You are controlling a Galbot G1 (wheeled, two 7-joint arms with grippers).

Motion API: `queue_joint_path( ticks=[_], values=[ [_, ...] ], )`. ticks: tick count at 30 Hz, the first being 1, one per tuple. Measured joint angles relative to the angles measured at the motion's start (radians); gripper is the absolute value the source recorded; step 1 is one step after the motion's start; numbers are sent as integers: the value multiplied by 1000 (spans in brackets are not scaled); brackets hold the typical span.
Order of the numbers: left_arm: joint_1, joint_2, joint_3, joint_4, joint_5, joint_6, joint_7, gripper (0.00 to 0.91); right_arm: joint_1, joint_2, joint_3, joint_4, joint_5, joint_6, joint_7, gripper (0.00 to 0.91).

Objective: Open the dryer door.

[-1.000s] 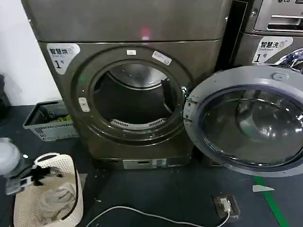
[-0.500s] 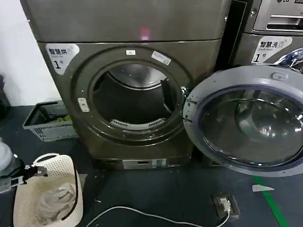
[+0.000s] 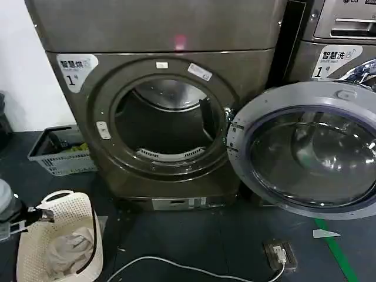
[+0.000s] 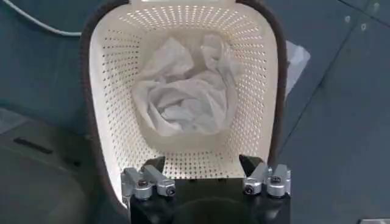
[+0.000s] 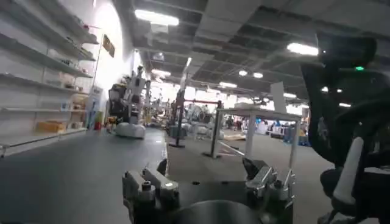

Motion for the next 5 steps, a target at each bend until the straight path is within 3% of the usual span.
queue_joint_path(
  ticks=[5],
  values=[
    [1,1,0,10,0,0,0,907,1,2,-4,-4,-2,-1,3,907]
  ],
)
